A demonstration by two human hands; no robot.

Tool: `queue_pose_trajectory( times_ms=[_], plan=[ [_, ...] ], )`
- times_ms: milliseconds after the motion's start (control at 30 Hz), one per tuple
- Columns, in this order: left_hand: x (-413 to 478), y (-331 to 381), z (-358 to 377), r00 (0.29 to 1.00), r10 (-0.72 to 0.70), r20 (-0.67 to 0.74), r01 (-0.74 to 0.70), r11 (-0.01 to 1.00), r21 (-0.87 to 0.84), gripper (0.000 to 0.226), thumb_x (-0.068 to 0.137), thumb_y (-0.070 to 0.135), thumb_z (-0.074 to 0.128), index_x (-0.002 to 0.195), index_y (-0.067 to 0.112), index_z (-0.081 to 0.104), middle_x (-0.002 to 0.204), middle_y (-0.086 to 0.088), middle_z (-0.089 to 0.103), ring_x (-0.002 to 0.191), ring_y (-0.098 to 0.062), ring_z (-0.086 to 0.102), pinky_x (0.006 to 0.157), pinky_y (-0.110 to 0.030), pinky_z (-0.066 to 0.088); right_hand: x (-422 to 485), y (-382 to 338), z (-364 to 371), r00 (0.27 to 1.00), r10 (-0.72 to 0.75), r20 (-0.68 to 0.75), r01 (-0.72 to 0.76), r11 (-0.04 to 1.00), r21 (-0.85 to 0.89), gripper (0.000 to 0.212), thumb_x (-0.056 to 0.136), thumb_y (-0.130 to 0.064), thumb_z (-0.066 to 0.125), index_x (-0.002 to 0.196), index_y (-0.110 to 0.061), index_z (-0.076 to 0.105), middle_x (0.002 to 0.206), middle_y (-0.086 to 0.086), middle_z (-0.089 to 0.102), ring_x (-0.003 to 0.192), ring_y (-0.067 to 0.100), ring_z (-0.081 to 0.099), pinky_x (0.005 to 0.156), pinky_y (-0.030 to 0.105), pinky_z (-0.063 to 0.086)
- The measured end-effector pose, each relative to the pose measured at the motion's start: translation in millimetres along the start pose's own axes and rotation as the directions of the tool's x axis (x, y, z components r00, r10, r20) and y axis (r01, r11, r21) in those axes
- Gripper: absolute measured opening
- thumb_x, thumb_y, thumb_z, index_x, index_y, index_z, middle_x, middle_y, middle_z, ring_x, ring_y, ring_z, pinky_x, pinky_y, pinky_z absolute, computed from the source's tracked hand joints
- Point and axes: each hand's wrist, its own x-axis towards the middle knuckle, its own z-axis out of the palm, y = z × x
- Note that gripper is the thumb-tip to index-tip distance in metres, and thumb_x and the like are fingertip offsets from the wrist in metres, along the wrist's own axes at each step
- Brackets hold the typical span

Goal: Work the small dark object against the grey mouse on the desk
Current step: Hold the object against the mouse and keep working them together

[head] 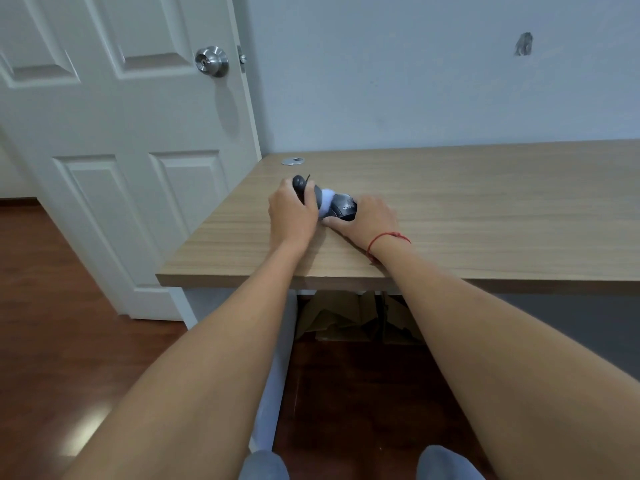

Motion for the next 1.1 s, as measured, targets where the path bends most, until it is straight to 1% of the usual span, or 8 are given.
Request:
queue_pose_trajectory(
  times_ms=[100, 233, 433, 567, 700, 833, 1000, 1100],
  plan=[
    [3, -6, 1, 0.994, -0.111, -0.011, 0.112, 0.989, 0.099, 0.024, 0.093, 0.023, 0.051, 0.075, 0.008, 0.047, 0.075, -0.008, 0.054, 0.072, -0.022, 0.045, 0.061, -0.023, 0.027, -2, -2, -1, 1.0, -0.005, 0.006, 0.005, 1.0, 0.002, 0.058, 0.072, -0.063, 0.064, 0.108, -0.018, 0.064, 0.102, 0.005, 0.069, 0.097, 0.026, 0.063, 0.088, 0.04, 0.05],
    [6, -7, 1, 0.988, -0.144, -0.05, 0.146, 0.987, 0.063, 0.025, 0.094, 0.024, 0.05, 0.076, 0.007, 0.048, 0.076, -0.01, 0.055, 0.074, -0.024, 0.047, 0.063, -0.024, 0.028, -4, -5, -1, 0.999, -0.027, 0.036, 0.026, 0.999, 0.031, 0.05, 0.073, -0.059, 0.056, 0.103, -0.021, 0.063, 0.096, 0.002, 0.069, 0.093, 0.026, 0.064, 0.088, 0.042, 0.052],
    [4, -3, 0, 0.995, -0.095, -0.013, 0.094, 0.991, -0.094, 0.032, 0.091, 0.026, 0.054, 0.068, 0.005, 0.05, 0.064, -0.008, 0.056, 0.065, -0.023, 0.051, 0.062, -0.027, 0.038, -2, -3, -3, 0.999, -0.026, 0.024, 0.027, 1.0, -0.014, 0.048, 0.082, -0.058, 0.057, 0.1, -0.014, 0.064, 0.095, 0.005, 0.07, 0.092, 0.026, 0.063, 0.089, 0.04, 0.049],
    [5, -5, 1, 0.994, -0.105, -0.008, 0.105, 0.994, -0.019, 0.034, 0.09, 0.021, 0.053, 0.06, 0.01, 0.041, 0.058, -0.003, 0.048, 0.068, -0.026, 0.048, 0.062, -0.03, 0.036, -2, -3, -3, 0.999, -0.034, 0.006, 0.034, 0.999, 0.014, 0.043, 0.08, -0.055, 0.059, 0.1, -0.017, 0.066, 0.094, 0.004, 0.07, 0.093, 0.025, 0.064, 0.092, 0.041, 0.048],
    [5, -3, 1, 0.998, -0.067, -0.016, 0.065, 0.992, -0.109, 0.037, 0.089, 0.026, 0.056, 0.067, -0.003, 0.052, 0.065, -0.018, 0.062, 0.067, -0.031, 0.057, 0.061, -0.037, 0.044, -2, -2, -7, 1.0, -0.022, 0.017, 0.021, 1.0, 0.015, 0.041, 0.08, -0.053, 0.06, 0.096, -0.015, 0.064, 0.085, 0.001, 0.061, 0.085, 0.023, 0.057, 0.089, 0.038, 0.045],
    [3, -3, 1, 0.997, -0.075, -0.018, 0.076, 0.997, 0.024, 0.029, 0.091, 0.024, 0.053, 0.07, 0.006, 0.047, 0.067, -0.008, 0.053, 0.069, -0.025, 0.047, 0.062, -0.027, 0.032, -3, -3, -5, 1.0, -0.015, 0.007, 0.014, 0.998, 0.054, 0.034, 0.077, -0.049, 0.061, 0.092, -0.019, 0.067, 0.082, -0.001, 0.065, 0.086, 0.023, 0.062, 0.09, 0.037, 0.045],
    [-9, 13, 0, 0.984, 0.18, 0.004, -0.179, 0.981, -0.073, 0.021, 0.094, 0.026, 0.057, 0.084, 0.007, 0.058, 0.074, -0.001, 0.057, 0.067, -0.014, 0.05, 0.058, -0.016, 0.034, -1, -4, -2, 1.0, -0.024, -0.013, 0.024, 0.999, 0.021, 0.037, 0.076, -0.052, 0.055, 0.088, -0.019, 0.065, 0.086, 0.002, 0.07, 0.086, 0.024, 0.063, 0.094, 0.04, 0.044],
    [-8, 9, 1, 0.984, 0.177, 0.029, -0.177, 0.984, 0.017, 0.021, 0.093, 0.024, 0.057, 0.084, 0.005, 0.058, 0.075, -0.006, 0.059, 0.068, -0.018, 0.05, 0.058, -0.023, 0.034, 0, -4, -2, 1.0, -0.009, -0.011, 0.009, 0.999, 0.044, 0.036, 0.074, -0.052, 0.055, 0.085, -0.019, 0.064, 0.085, 0.003, 0.07, 0.085, 0.025, 0.063, 0.093, 0.04, 0.045]
  ],
)
